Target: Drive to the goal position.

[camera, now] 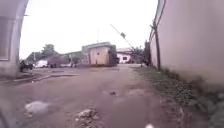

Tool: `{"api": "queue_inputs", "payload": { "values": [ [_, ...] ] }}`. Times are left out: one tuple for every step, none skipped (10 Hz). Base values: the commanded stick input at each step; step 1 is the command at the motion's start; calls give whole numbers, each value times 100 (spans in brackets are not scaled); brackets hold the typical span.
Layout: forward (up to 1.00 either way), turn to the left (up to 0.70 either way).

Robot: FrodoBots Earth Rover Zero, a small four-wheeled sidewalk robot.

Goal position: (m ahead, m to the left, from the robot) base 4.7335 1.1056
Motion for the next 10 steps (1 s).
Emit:
{"api": "queue_inputs", "payload": {
  "values": [
    [85, -34],
    [85, -34],
    [85, -34],
    [85, -34],
    [85, -17],
    [85, -34],
    [85, -34],
    [85, -23],
    [85, 0],
    [85, 0]
  ]
}}
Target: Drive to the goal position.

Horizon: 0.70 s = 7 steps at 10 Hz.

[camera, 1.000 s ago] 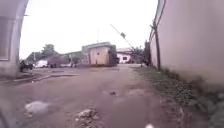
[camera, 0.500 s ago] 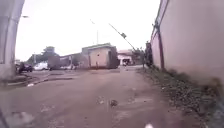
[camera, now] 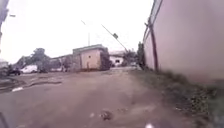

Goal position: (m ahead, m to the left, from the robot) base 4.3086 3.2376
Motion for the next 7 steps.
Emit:
{"api": "queue_inputs", "payload": {
  "values": [
    [85, 0],
    [85, 0],
    [85, 0],
    [85, 0],
    [85, 0],
    [85, 0],
    [85, 0]
  ]
}}
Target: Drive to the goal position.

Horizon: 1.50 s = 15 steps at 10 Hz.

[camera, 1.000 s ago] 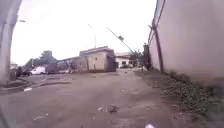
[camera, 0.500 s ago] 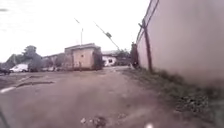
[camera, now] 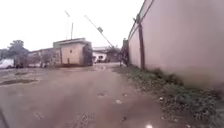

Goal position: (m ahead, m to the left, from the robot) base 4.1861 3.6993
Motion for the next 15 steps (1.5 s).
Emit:
{"api": "queue_inputs", "payload": {
  "values": [
    [85, 0],
    [85, 0],
    [85, 0],
    [85, 0],
    [85, 0],
    [85, 0],
    [85, 0],
    [85, 0],
    [85, 0],
    [85, 0],
    [85, 0],
    [85, 0],
    [85, 0],
    [85, 0],
    [85, 0]
  ]
}}
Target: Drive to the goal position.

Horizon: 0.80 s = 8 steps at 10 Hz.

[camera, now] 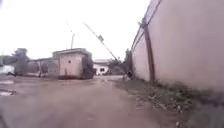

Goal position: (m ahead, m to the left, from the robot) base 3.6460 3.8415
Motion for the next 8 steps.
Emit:
{"api": "queue_inputs", "payload": {
  "values": [
    [85, 0],
    [85, 0],
    [85, 0],
    [85, 0],
    [85, 0],
    [85, 0],
    [85, 0],
    [85, 0]
  ]
}}
